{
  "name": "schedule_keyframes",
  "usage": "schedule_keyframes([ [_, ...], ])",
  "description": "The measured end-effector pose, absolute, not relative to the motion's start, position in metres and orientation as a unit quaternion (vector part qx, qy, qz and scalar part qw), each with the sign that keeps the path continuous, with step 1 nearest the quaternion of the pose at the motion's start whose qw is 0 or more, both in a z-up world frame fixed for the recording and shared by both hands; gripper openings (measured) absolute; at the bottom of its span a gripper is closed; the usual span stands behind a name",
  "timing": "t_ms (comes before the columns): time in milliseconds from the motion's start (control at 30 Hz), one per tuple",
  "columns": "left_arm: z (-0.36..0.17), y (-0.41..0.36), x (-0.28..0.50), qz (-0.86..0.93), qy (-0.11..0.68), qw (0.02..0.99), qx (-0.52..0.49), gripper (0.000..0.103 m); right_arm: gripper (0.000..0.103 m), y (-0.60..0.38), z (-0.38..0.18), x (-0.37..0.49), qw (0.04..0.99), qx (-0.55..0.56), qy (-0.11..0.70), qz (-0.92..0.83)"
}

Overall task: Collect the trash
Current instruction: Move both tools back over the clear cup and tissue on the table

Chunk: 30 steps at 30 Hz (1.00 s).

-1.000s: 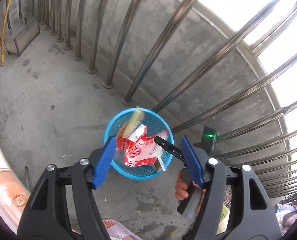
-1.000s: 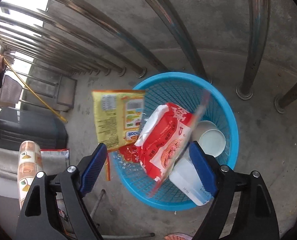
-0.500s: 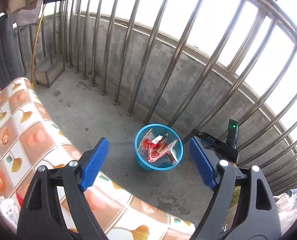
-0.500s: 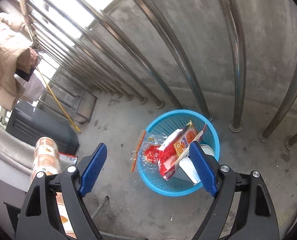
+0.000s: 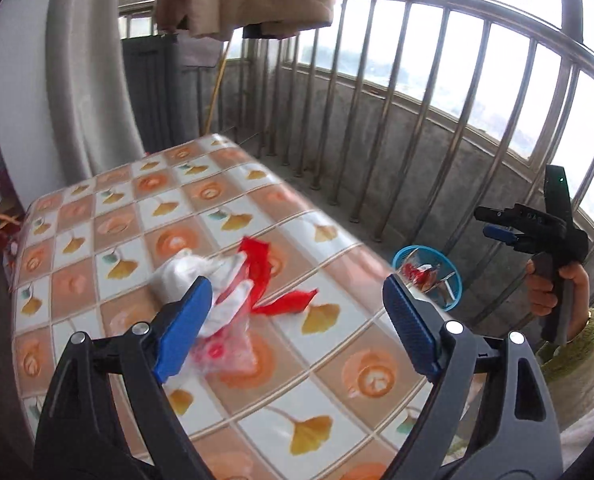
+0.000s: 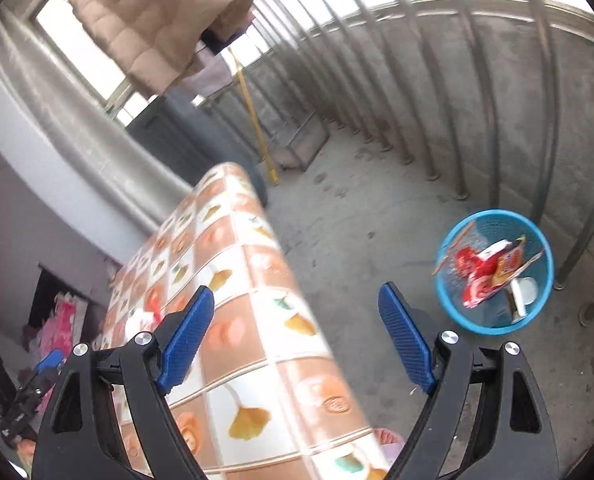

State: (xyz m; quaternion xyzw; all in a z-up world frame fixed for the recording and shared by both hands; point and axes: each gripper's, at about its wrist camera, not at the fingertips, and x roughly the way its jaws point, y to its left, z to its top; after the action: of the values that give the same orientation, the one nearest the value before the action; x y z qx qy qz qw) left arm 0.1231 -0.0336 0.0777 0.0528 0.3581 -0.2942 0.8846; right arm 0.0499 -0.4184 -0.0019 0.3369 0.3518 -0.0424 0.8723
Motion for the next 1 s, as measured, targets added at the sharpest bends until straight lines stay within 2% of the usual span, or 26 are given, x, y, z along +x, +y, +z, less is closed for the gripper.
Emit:
schedule_keyframes([
  [167, 0.053, 0.019, 0.114, -0.216, 0.372, 0.902, 0.023, 0.083, 0.082, -0.333, -0.006, 0.093, 0.845, 0.322, 0.423, 0.063],
  [400, 0.024, 0.056, 0.125, -0.128, 0.381, 0.916, 0.013, 0.083, 0.082, -0.244, -0.015, 0.133, 0.81, 0.321, 0.47, 0.143],
  [667, 0.005, 0.058, 0.148, -0.139, 0.408, 0.902, -0.008, 0.082, 0.068, -0.18, 0.015, 0.168, 0.823, 0.249, 0.464, 0.213],
  [800, 0.003, 0.057, 0.155, -0.151, 0.41, 0.899, -0.032, 0.07, 0.058, -0.16, 0.022, 0.193, 0.821, 0.227, 0.468, 0.238],
  [867, 0.001, 0.057, 0.158, -0.155, 0.415, 0.896, -0.041, 0.058, 0.055, -0.149, 0.019, 0.205, 0.816, 0.218, 0.478, 0.241],
  [1000, -0.003, 0.058, 0.161, -0.16, 0.425, 0.889, -0.052, 0.04, 0.049, -0.14, 0.004, 0.228, 0.819, 0.208, 0.498, 0.194],
])
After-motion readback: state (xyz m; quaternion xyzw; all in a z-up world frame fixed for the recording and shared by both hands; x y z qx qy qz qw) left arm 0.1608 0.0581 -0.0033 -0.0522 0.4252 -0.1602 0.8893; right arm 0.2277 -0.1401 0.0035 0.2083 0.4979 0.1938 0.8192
